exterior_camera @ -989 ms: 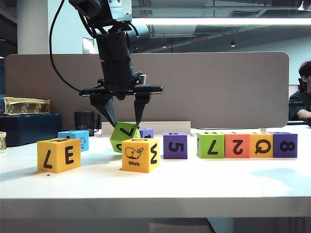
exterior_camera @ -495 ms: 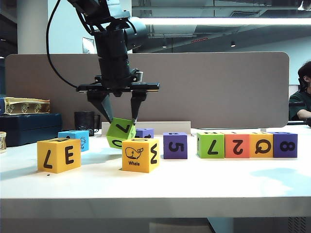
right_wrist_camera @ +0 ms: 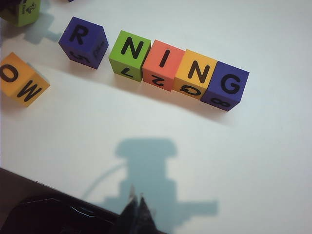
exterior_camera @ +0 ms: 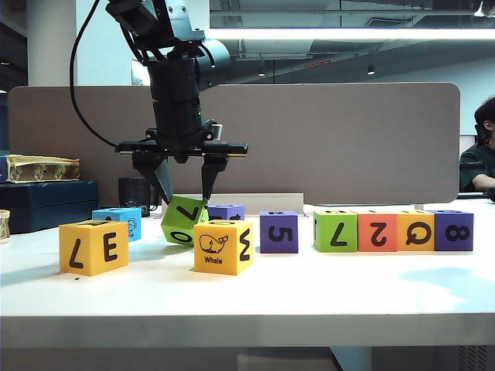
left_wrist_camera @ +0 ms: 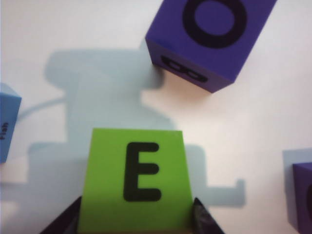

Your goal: Select the appropriate blocks from the scattered letter blocks on the table and arrange them in a row to spell out "LEARNING".

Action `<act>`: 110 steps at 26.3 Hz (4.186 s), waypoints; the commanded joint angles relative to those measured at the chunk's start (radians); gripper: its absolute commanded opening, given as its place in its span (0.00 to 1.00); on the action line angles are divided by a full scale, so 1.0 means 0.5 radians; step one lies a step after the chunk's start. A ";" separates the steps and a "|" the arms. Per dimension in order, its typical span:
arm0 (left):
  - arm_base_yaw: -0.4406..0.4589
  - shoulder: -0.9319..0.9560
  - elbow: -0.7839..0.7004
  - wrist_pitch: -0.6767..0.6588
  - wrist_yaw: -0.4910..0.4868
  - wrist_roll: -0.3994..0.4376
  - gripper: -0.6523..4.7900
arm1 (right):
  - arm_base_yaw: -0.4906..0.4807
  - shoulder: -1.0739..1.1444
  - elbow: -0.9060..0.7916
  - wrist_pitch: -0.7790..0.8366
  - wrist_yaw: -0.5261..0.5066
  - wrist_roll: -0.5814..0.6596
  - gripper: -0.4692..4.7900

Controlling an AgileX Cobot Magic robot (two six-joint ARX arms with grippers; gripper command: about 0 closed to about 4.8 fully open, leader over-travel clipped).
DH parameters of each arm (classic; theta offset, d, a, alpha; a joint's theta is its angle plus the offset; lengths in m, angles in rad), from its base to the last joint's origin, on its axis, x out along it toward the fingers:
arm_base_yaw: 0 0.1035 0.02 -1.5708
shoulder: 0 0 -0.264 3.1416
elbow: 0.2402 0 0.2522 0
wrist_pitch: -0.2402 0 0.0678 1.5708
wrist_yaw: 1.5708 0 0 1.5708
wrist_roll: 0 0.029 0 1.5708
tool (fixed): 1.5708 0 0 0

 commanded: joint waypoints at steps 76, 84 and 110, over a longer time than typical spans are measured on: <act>0.120 -0.385 -0.546 -0.538 0.085 0.581 0.59 | 0.002 -0.005 0.007 -0.069 -0.958 0.004 0.09; 0.102 -0.386 -0.264 -0.754 0.230 0.492 0.59 | 0.002 -0.005 0.007 -0.055 -0.945 0.003 0.09; -0.158 -0.193 -0.062 0.093 0.246 -0.143 0.56 | 0.002 -0.005 0.007 -0.117 -0.945 0.002 0.09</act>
